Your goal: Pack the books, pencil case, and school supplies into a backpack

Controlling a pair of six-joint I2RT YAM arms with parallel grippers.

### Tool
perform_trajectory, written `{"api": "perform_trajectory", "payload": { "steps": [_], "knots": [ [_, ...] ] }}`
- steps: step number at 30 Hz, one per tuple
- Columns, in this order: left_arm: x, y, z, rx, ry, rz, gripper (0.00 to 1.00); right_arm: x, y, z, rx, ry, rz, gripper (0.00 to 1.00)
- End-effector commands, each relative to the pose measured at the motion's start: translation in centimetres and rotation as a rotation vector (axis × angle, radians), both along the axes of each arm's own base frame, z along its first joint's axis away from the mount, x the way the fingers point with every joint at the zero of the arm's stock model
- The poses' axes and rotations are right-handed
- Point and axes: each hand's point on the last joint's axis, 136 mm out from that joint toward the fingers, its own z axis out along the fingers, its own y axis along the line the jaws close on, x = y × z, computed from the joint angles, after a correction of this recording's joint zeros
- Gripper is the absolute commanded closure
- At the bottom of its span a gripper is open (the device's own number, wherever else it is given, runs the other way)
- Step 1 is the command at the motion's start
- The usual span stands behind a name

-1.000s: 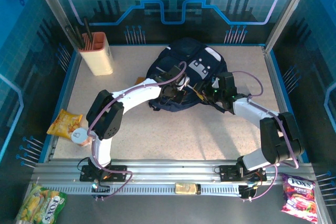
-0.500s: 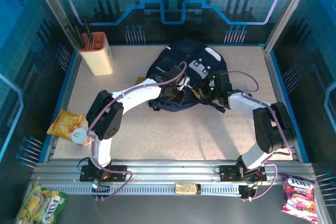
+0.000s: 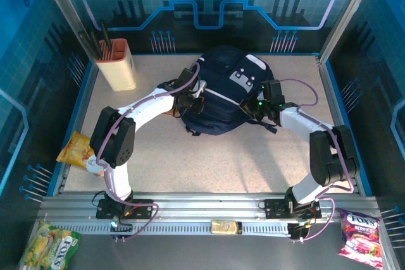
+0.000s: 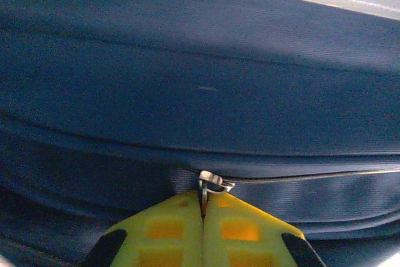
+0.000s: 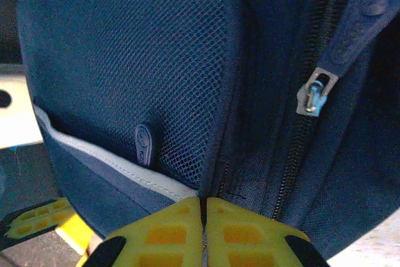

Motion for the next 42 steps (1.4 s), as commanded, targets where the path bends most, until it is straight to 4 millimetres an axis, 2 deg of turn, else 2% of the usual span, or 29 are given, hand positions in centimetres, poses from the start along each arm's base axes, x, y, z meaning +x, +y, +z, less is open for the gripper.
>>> {"api": "perform_trajectory", "payload": {
  "steps": [1,5,6,9,12,16,19,23,27,33,38,42],
  "knots": [
    [-0.4,0.3,0.3,-0.037,0.023,0.004,1.0,1.3,-4.8,0.9,-0.105,-0.064,-0.105,0.91],
    [-1.0,-2.5,1.3,-0.155,0.035,-0.055,1.0,1.2,-5.0,2.1,-0.026,-0.108,-0.088,0.78],
    [-1.3,-3.4,1.4,-0.161,0.034,-0.075,1.0,0.3,-5.1,1.5,-0.013,-0.09,-0.09,0.73],
    [-2.6,-5.7,1.5,-0.164,0.041,-0.135,1.0,-1.1,-5.2,2.0,0.01,-0.084,-0.111,0.57],
    [-4.2,-8.0,1.8,-0.167,0.046,-0.191,1.0,-2.7,-5.6,2.5,0.026,-0.063,-0.146,0.5],
    [-6.5,-11.8,2.6,-0.186,0.043,-0.274,1.0,-4.9,-6.4,2.6,0.026,-0.002,-0.219,0.49],
    [-7.5,-14.1,3.0,-0.198,0.041,-0.309,1.0,-6.2,-6.6,2.5,0.042,0.035,-0.271,0.49],
    [-7.6,-15.7,3.1,-0.194,0.027,-0.329,1.0,-7.5,-6.5,1.6,0.056,0.083,-0.333,0.5],
    [-7.7,-16.4,2.8,-0.185,0.039,-0.348,1.0,-7.2,-5.3,0.9,0.077,0.097,-0.311,0.51],
    [-8.0,-16.1,2.5,-0.165,0.048,-0.36,1.0,-5.3,-4.4,0.8,0.07,0.092,-0.264,0.54],
    [-8.3,-15.1,1.9,-0.113,0.052,-0.368,1.0,-4.3,-4.9,0.2,0.01,0.096,-0.266,0.63],
    [-8.0,-13.2,1.4,-0.047,0.038,-0.354,1.0,-4.1,-5.8,-0.4,-0.036,0.101,-0.282,0.69]
  ]
}}
